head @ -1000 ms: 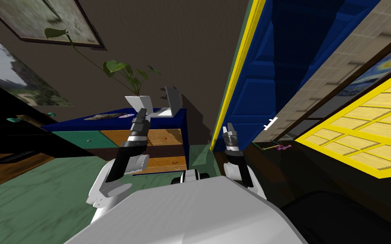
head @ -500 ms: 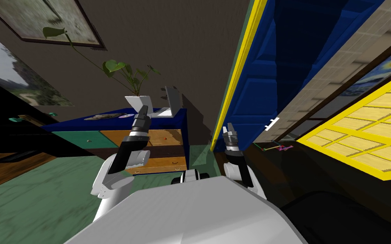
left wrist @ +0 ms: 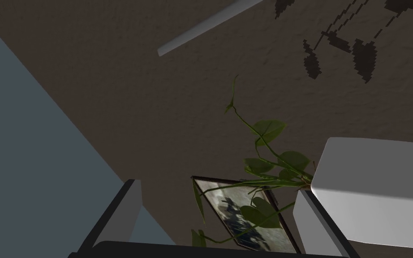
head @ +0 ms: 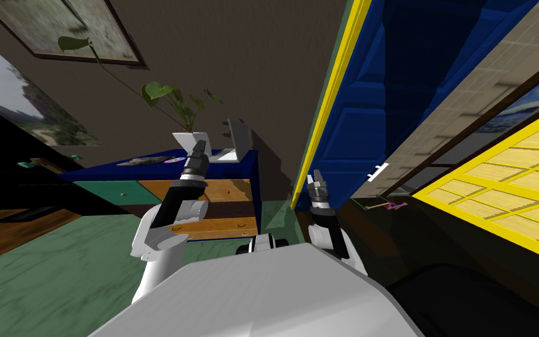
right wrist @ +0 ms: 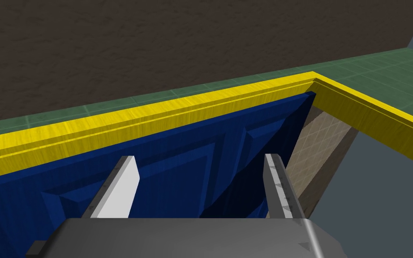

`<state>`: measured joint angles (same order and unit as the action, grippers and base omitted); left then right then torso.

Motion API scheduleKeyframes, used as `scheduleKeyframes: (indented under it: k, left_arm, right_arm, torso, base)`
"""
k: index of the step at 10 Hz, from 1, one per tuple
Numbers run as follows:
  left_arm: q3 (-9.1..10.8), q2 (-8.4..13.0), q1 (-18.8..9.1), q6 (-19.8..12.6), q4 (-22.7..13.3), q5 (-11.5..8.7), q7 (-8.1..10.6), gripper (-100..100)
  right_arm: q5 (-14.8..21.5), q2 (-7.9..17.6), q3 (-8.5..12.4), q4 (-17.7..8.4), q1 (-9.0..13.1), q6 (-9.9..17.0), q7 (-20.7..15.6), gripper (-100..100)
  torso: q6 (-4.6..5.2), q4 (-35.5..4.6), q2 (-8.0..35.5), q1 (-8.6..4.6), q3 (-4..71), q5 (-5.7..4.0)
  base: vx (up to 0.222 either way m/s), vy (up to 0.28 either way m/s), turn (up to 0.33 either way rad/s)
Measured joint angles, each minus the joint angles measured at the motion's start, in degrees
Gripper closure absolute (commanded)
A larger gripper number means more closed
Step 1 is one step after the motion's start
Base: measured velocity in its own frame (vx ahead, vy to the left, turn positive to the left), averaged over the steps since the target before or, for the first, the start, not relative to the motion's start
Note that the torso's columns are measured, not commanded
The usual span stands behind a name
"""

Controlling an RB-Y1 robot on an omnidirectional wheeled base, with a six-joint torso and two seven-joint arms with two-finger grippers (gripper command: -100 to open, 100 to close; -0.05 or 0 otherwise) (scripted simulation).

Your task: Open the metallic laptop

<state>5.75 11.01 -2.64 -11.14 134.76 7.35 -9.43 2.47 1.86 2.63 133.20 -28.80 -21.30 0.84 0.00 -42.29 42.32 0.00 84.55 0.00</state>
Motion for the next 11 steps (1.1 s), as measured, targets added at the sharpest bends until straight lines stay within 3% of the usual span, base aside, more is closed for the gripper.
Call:
scheduleKeyframes:
  k: [7,11]
  left_arm:
    - [0.72,0.29,-9.37,-10.91,-0.59,0.24,-2.86,-100]
    - [1.09,0.46,-13.27,-16.86,-0.97,0.21,-3.98,-100]
  right_arm:
    - [0.00,0.00,0.00,0.00,0.00,0.00,0.00,0]
    - [0.00,0.00,0.00,0.00,0.00,0.00,0.00,0]
  torso:
    - [0.01,0.01,-0.05,-0.01,0.03,-0.01]
    - [0.00,0.01,-0.02,0.00,0.01,0.00]
  base:
    - [0.016,-0.003,0.016]
    - [0.012,-0.002,0.021]
